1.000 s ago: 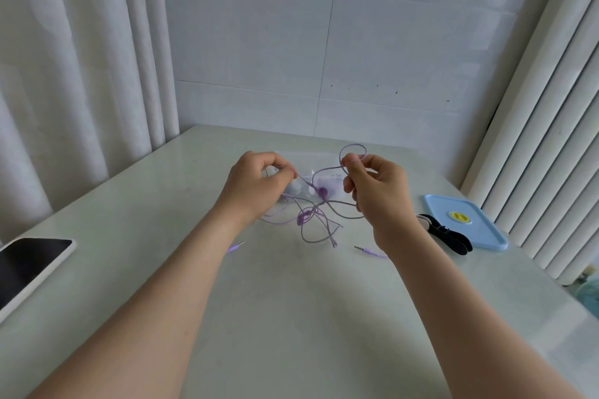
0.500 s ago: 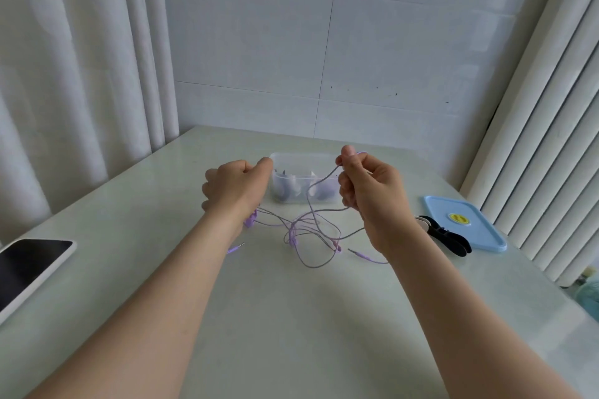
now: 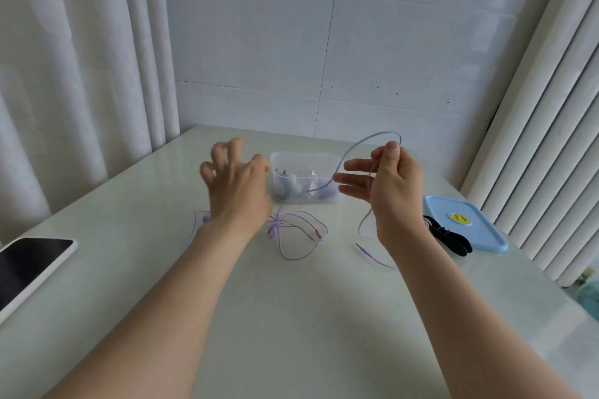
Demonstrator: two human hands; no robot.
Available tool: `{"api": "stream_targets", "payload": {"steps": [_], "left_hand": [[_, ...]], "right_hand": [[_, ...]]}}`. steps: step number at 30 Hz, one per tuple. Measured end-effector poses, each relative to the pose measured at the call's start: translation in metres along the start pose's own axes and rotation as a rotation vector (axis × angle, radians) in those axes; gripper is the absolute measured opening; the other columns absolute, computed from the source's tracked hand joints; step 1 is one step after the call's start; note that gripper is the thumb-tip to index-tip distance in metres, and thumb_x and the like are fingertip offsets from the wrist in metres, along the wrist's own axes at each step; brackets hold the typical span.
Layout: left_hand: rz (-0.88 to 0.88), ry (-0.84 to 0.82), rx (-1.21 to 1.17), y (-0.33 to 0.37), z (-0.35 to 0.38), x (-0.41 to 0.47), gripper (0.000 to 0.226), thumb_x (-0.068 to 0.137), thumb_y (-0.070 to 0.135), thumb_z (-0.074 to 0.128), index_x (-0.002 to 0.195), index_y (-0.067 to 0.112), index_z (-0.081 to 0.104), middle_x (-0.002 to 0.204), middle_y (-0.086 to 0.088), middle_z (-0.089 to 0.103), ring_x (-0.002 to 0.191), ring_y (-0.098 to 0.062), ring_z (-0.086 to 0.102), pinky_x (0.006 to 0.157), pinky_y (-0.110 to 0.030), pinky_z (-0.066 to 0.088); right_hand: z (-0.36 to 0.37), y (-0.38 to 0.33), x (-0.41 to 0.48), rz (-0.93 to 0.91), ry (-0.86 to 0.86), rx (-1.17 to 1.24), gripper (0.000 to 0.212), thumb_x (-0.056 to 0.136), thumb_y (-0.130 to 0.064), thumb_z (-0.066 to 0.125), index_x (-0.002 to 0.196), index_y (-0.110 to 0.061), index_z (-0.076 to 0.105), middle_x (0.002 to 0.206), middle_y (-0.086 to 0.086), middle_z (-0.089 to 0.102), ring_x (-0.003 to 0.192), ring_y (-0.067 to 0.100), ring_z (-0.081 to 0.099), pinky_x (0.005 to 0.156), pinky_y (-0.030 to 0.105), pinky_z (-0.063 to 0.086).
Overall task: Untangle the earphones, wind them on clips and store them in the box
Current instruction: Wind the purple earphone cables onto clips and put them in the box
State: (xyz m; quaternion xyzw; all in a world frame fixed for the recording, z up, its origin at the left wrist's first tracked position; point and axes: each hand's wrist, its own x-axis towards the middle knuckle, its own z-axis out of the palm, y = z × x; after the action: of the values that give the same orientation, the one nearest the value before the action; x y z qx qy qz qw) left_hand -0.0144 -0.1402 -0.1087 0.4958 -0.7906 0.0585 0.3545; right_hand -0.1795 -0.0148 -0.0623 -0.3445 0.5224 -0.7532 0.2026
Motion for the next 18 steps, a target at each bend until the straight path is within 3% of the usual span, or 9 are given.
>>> {"api": "stream_targets", "payload": {"steps": [2, 3, 6, 7, 9, 11, 14, 16, 18], "left_hand": [[0.175, -0.089, -0.214, 0.007, -0.005, -0.001, 0.046, 0.077, -0.003, 0.056, 0.102, 0.03, 0.075, 0.13, 0.004, 0.064, 0.129, -0.025, 0.047, 0.091, -0.032, 0.027], [0.208, -0.189, -0.339, 0.012, -0.009, -0.002, 0.047, 0.078, -0.003, 0.05, 0.096, 0.03, 0.077, 0.113, 0.006, 0.072, 0.115, -0.022, 0.058, 0.084, -0.027, 0.032], [0.145, -0.456, -0.641, 0.024, -0.024, -0.007, 0.044, 0.082, 0.019, 0.038, 0.078, 0.028, 0.081, 0.069, 0.009, 0.066, 0.071, -0.009, 0.059, 0.066, -0.027, 0.039], [0.13, -0.513, -0.696, 0.024, -0.027, -0.007, 0.044, 0.08, 0.026, 0.037, 0.072, 0.026, 0.08, 0.064, 0.009, 0.06, 0.068, -0.008, 0.055, 0.066, -0.031, 0.039], [0.143, -0.619, -0.767, 0.022, -0.031, -0.007, 0.044, 0.078, 0.031, 0.038, 0.066, 0.018, 0.078, 0.074, -0.013, 0.064, 0.081, -0.023, 0.058, 0.08, -0.042, 0.047], [0.151, -0.633, -0.767, 0.019, -0.029, -0.005, 0.04, 0.076, 0.034, 0.041, 0.059, 0.015, 0.071, 0.084, -0.026, 0.066, 0.089, -0.038, 0.061, 0.091, -0.054, 0.049], [0.057, -0.518, -0.832, 0.018, -0.022, -0.002, 0.031, 0.082, 0.03, 0.042, 0.057, 0.021, 0.058, 0.075, -0.008, 0.072, 0.076, -0.03, 0.059, 0.079, -0.048, 0.048], [0.008, -0.436, -0.94, 0.018, -0.017, 0.002, 0.031, 0.095, 0.026, 0.04, 0.069, 0.018, 0.055, 0.066, 0.001, 0.067, 0.071, -0.029, 0.059, 0.08, -0.047, 0.051], [-0.019, -0.386, -1.012, 0.018, -0.017, 0.003, 0.032, 0.107, 0.021, 0.042, 0.079, 0.011, 0.053, 0.059, 0.004, 0.054, 0.064, -0.024, 0.057, 0.076, -0.04, 0.052]], "right_hand": [[0.0, -0.001, -0.001, -0.001, 0.007, 0.015, 0.04, 0.116, -0.036, 0.026, 0.098, -0.008, 0.048, 0.087, 0.023, 0.073, 0.073, 0.04, 0.077, 0.062, 0.045, 0.065], [0.001, -0.002, -0.001, -0.002, 0.011, 0.016, 0.041, 0.116, -0.036, 0.026, 0.099, -0.007, 0.049, 0.087, 0.022, 0.073, 0.073, 0.038, 0.077, 0.061, 0.044, 0.064], [0.0, -0.001, 0.0, -0.028, 0.044, -0.057, 0.04, 0.115, -0.032, 0.031, 0.103, -0.006, 0.058, 0.087, 0.015, 0.075, 0.062, 0.029, 0.074, 0.051, 0.034, 0.058], [-0.002, 0.002, 0.002, -0.061, 0.074, -0.129, 0.037, 0.115, -0.029, 0.034, 0.106, -0.008, 0.063, 0.089, 0.011, 0.076, 0.056, 0.022, 0.069, 0.049, 0.032, 0.053], [-0.006, 0.01, 0.007, -0.169, 0.163, -0.329, 0.032, 0.113, -0.029, 0.039, 0.111, -0.018, 0.069, 0.09, 0.0, 0.078, 0.051, 0.013, 0.054, 0.055, 0.031, 0.046], [-0.009, 0.013, 0.01, -0.276, 0.247, -0.501, 0.033, 0.112, -0.03, 0.039, 0.124, -0.025, 0.069, 0.098, -0.009, 0.076, 0.071, 0.012, 0.055, 0.075, 0.033, 0.047], [-0.011, 0.007, 0.01, -0.25, 0.347, -0.744, 0.047, 0.105, -0.012, 0.036, 0.141, -0.027, 0.063, 0.126, 0.001, 0.052, 0.11, 0.025, 0.039, 0.106, 0.032, 0.027], [-0.011, 0.003, 0.007, -0.137, 0.346, -0.807, 0.056, 0.094, -0.006, 0.035, 0.134, -0.025, 0.069, 0.135, 0.005, 0.043, 0.123, 0.032, 0.033, 0.112, 0.039, 0.02], [-0.009, 0.001, 0.003, -0.053, 0.31, -0.798, 0.05, 0.089, -0.017, 0.032, 0.114, -0.017, 0.074, 0.142, 0.008, 0.042, 0.132, 0.035, 0.028, 0.114, 0.045, 0.018]]}}
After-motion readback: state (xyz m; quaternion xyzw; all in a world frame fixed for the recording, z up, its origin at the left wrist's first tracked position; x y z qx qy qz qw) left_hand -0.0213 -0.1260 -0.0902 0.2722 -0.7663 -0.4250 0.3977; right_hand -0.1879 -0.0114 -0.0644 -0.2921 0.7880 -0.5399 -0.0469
